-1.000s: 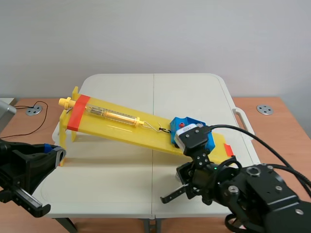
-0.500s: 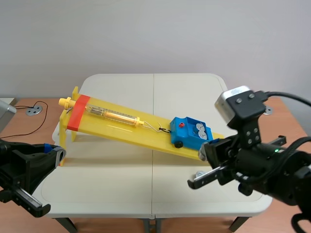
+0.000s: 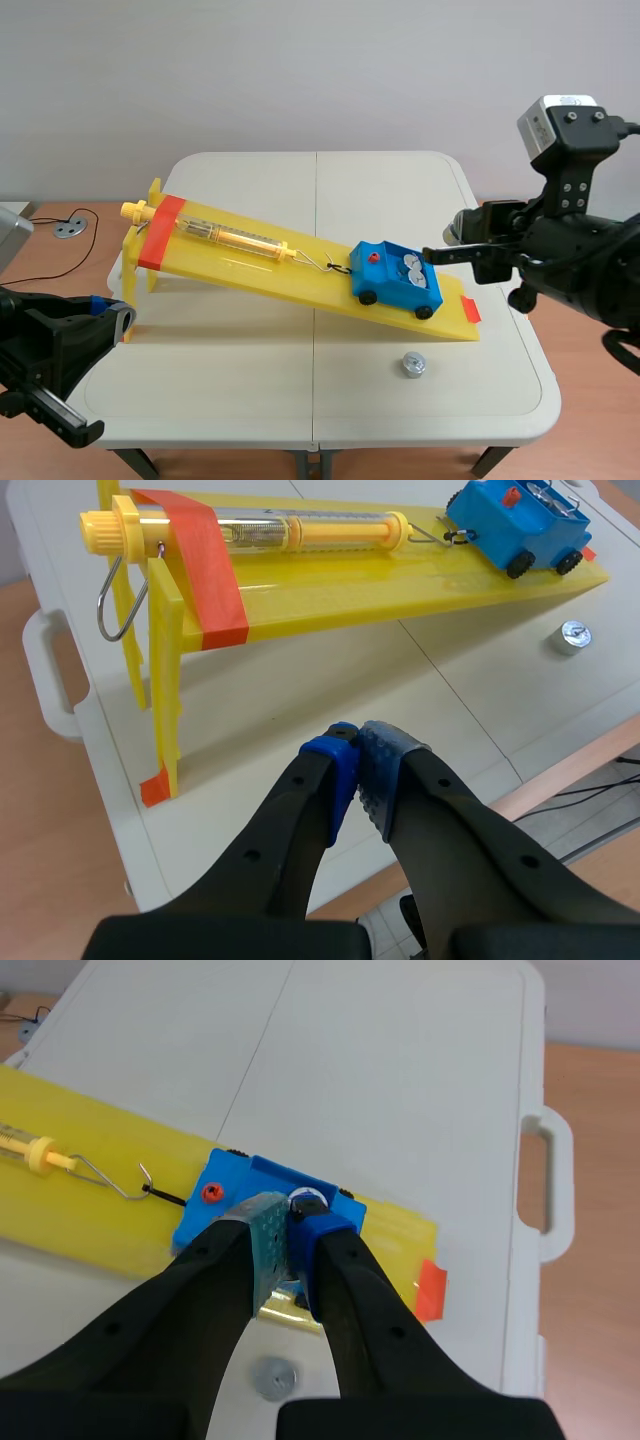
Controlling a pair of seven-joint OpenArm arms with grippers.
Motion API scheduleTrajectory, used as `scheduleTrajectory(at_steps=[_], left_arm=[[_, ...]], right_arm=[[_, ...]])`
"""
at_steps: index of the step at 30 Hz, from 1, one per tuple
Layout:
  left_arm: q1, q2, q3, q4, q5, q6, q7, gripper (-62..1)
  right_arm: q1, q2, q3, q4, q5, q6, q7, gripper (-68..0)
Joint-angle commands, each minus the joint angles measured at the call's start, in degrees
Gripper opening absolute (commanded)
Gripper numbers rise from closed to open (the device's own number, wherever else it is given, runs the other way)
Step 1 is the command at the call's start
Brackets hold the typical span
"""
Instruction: Place the four metal weights on the blue cart on the ramp.
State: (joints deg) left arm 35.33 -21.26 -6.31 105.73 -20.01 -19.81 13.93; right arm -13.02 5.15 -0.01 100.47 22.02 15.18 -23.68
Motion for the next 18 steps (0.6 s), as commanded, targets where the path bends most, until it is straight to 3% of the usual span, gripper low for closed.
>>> scheduleTrajectory(at_steps=[1,18], left_arm=[[-1.09,0.44,-0.68,3.89,-4.44,-2.47,-5.07,-58.0],[-1.09,0.44,-0.68,3.89,-4.44,-2.47,-5.07,-58.0]], right_arm=[[6.64,-0.68,-0.63,-0.50,4.17,-1.86,7.10,-66.9],[18.23,-5.03,-0.74,-14.60,4.15,-0.17,8.72,-66.9]])
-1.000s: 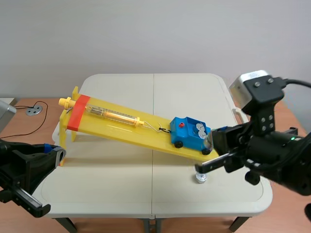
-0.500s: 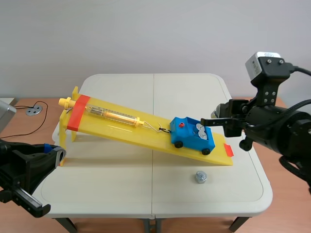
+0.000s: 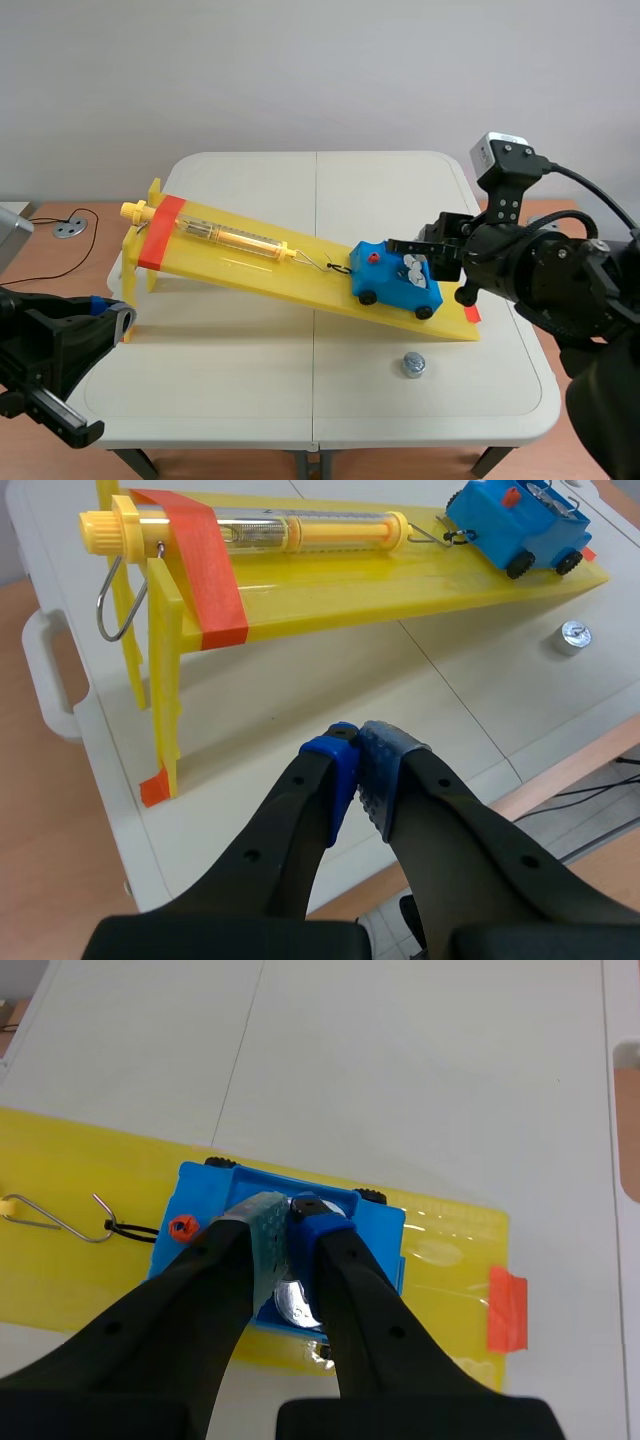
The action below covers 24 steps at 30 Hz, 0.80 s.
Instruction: Place the four metal weights on the blue cart on the ramp.
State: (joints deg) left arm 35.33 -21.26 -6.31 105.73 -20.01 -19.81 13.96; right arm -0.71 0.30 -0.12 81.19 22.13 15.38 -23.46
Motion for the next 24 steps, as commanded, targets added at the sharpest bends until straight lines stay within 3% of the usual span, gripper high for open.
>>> scheduleTrajectory(at_steps=[1,19,24], left_arm=[[-1.09,0.44,-0.68,3.89,-4.44,-2.47,-5.09,-58.0],[-1.09,0.46,-0.68,3.89,-4.44,-2.47,-5.07,-58.0],[-1.09,0.46,-0.68,3.89,-4.44,-2.47,-5.07,-58.0]], right_arm=[[6.43,-0.37,-0.63,3.98,4.02,-0.37,8.52,-66.9],[12.00,-0.96,-0.63,-3.37,2.95,-0.31,9.22,-66.9],[11.98,-0.96,-0.63,-3.37,2.95,1.20,8.79,-66.9]])
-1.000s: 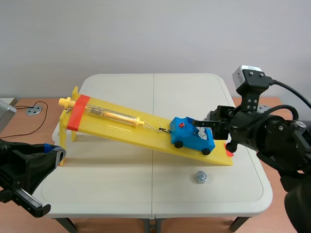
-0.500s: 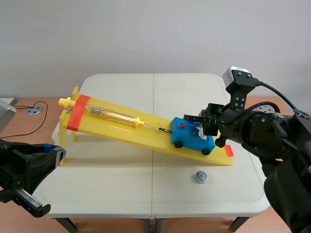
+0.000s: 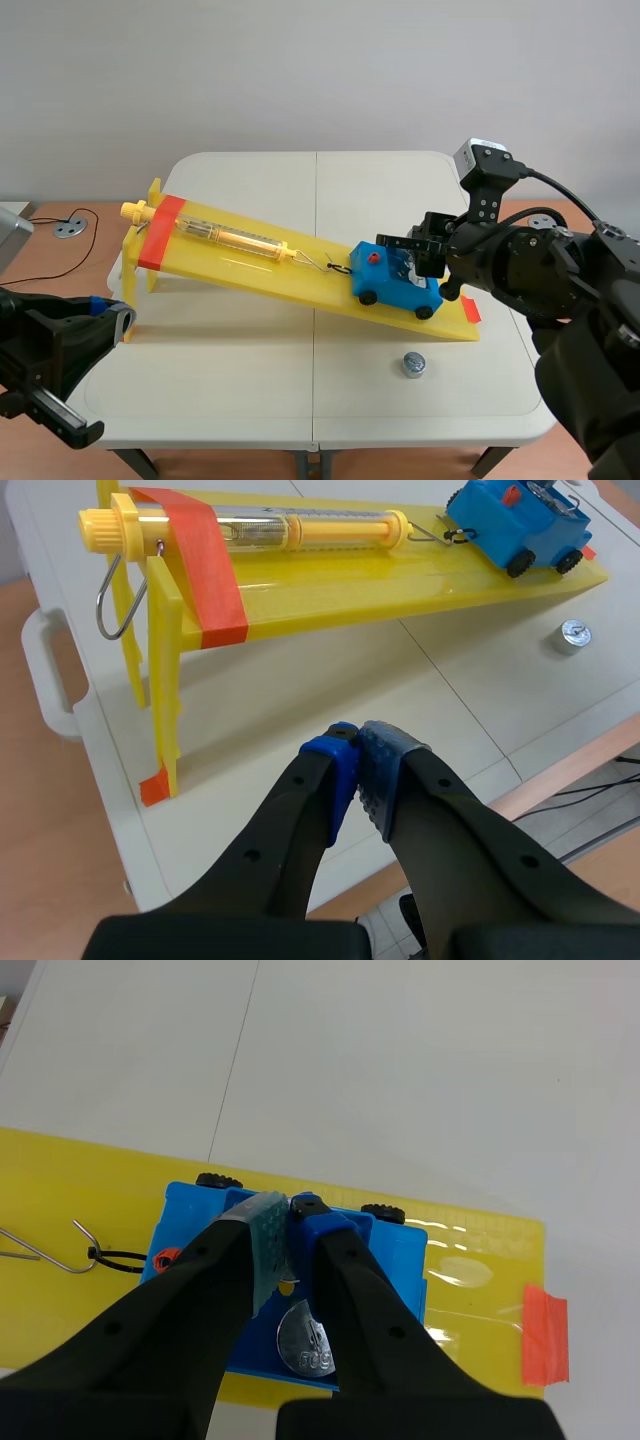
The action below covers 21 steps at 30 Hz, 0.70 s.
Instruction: Place the four metal weights on the blue cart on the ramp.
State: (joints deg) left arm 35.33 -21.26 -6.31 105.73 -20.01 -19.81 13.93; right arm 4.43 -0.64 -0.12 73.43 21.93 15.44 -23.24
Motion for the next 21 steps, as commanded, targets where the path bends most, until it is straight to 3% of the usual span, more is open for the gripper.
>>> scheduleTrajectory(at_steps=[1,3,11,17,21], left_arm=[[-1.09,0.46,-0.68,3.89,-4.44,-2.47,-5.05,-58.0],[-1.09,0.46,-0.68,3.89,-4.44,-2.47,-5.05,-58.0],[-1.09,0.46,-0.68,3.89,-4.44,-2.47,-5.07,-58.0],[-1.09,0.46,-0.68,3.89,-4.44,-2.47,-5.07,-58.0],[-1.09,0.46,-0.68,3.89,-4.44,-2.47,-5.05,-58.0]], right_arm=[[6.84,-0.02,-0.63,4.39,3.15,1.14,8.57,-66.8],[6.84,0.00,-0.63,4.39,3.15,1.20,8.59,-64.6],[6.84,0.07,-0.44,4.52,3.17,7.61,10.21,-47.7],[6.69,0.42,1.77,7.89,3.19,15.17,9.99,-46.5],[4.72,2.05,3.15,12.96,5.57,18.38,8.00,-46.5]])
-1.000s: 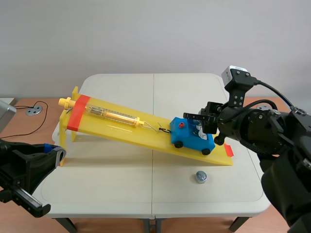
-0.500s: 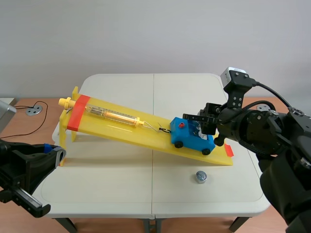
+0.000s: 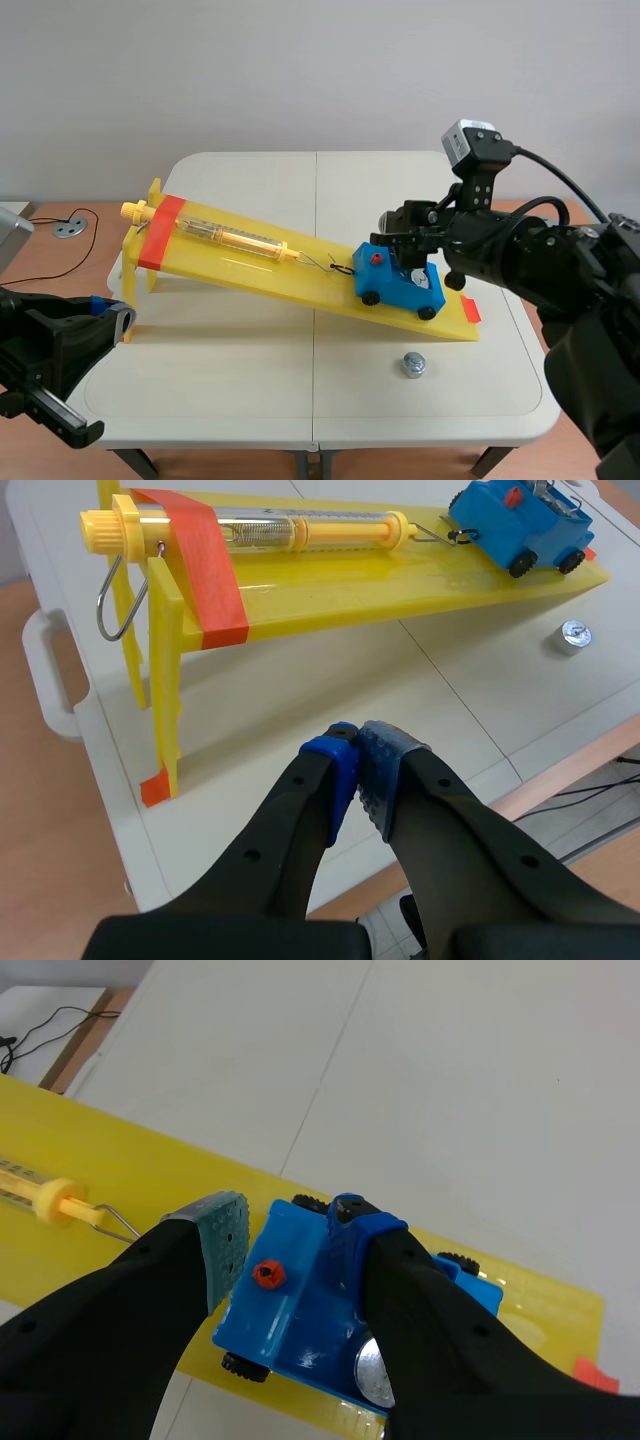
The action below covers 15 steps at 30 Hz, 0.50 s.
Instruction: Place the four metal weights on the blue cart on the ramp.
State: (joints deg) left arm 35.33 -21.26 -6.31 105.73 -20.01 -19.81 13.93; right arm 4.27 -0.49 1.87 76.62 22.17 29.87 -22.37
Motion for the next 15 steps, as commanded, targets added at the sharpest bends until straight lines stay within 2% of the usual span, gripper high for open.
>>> scheduleTrajectory(at_steps=[1,9,15], left_arm=[[-1.09,0.46,-0.68,3.89,-4.44,-2.47,-5.07,-58.0],[-1.09,0.46,-0.68,3.89,-4.44,-2.47,-5.07,-58.0],[-1.09,0.46,-0.68,3.89,-4.44,-2.47,-5.07,-58.0]], right_arm=[[3.93,2.47,1.42,11.30,5.95,4.52,6.51,-46.5],[-7.93,10.71,2.38,25.03,7.02,4.96,4.76,-46.5],[-19.23,16.61,5.88,33.27,7.04,4.92,4.55,-46.5]])
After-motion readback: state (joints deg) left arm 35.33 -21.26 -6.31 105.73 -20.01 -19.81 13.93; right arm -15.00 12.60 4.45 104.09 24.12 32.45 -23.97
